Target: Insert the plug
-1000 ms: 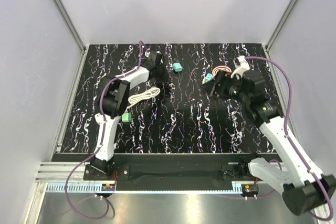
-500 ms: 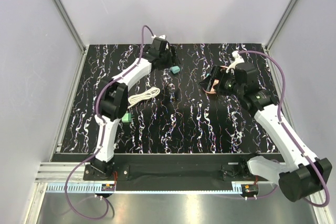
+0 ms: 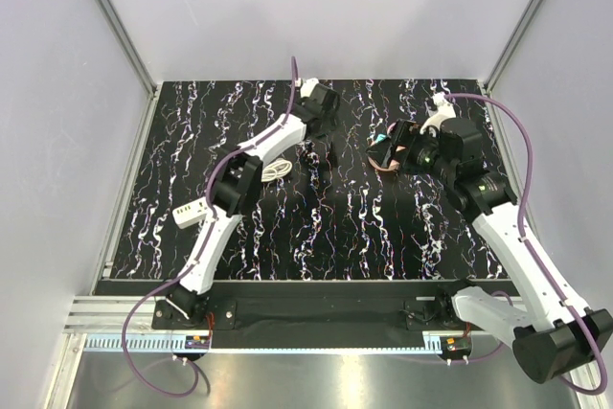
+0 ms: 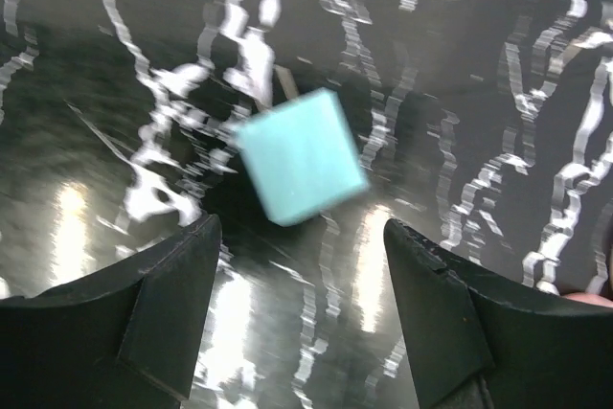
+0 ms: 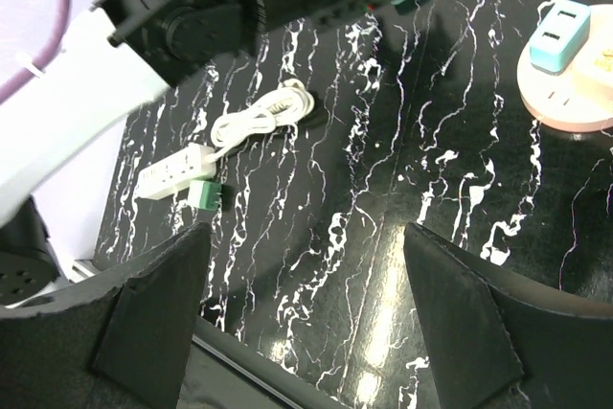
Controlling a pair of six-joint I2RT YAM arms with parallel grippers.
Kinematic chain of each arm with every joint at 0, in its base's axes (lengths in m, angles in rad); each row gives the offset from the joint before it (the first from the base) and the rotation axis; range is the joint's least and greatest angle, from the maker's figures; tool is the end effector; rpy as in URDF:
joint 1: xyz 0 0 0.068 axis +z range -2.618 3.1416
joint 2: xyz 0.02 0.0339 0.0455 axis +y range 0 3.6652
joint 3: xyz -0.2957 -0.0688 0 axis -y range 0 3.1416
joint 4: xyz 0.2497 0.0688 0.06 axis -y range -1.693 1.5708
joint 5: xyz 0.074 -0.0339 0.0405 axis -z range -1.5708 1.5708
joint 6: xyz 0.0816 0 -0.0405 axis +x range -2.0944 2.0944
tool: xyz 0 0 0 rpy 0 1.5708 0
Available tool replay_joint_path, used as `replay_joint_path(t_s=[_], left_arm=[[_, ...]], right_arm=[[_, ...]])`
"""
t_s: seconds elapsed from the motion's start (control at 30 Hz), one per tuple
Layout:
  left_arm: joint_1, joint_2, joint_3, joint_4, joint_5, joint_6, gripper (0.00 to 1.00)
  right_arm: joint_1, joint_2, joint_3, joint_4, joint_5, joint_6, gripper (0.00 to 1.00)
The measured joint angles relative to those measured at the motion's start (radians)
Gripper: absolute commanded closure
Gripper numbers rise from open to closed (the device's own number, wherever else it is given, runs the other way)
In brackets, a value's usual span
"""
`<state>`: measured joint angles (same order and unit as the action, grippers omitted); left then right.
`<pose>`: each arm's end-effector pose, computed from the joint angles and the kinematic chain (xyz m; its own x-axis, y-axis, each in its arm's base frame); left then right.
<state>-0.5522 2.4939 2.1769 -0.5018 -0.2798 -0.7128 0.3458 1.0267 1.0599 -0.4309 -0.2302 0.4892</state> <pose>0.5362 -0.3039 0.1598 -0.6951 -0.3100 -0.6487 -0.1467 0.9444 -0.2941 0.2345 0.1043 0.3753 -0.5697 0.2811 -0.7723 -0.2948 0.8073 0.5113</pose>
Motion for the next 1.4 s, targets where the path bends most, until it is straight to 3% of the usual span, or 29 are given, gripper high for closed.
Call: replay_joint_path(t_s=[0.23, 0.63, 0.9, 1.1, 1.4], left_arm=[[-0.033, 0.023, 0.064, -0.006, -0.065, -0.031, 0.34], [0.022, 0.113, 0.155, -0.064, -0.037, -0.075, 0.36], [0.063, 0.114, 0.156, -0.069, 0.015, -0.077, 0.47], [0.074, 0.059, 0.051, -0.035, 0.007, -0.071, 0.52], [0.068, -0.054, -0.122, -0.046, -0.017, -0.040, 0.52]], right_arm=[[0.000, -0.061, -0.009, 0.000, -0.016, -0.014, 0.11], [0.000, -0.153, -0.014, 0.001, -0.026, -0.034, 0.10], [0.000, -0.172, -0.031, 0.005, -0.026, -0.038, 0.10], [0.000, -0.185, -0.041, 0.007, -0.026, -0.039, 0.09], [0.000, -0.186, -0.048, 0.008, -0.026, -0.038, 0.10]])
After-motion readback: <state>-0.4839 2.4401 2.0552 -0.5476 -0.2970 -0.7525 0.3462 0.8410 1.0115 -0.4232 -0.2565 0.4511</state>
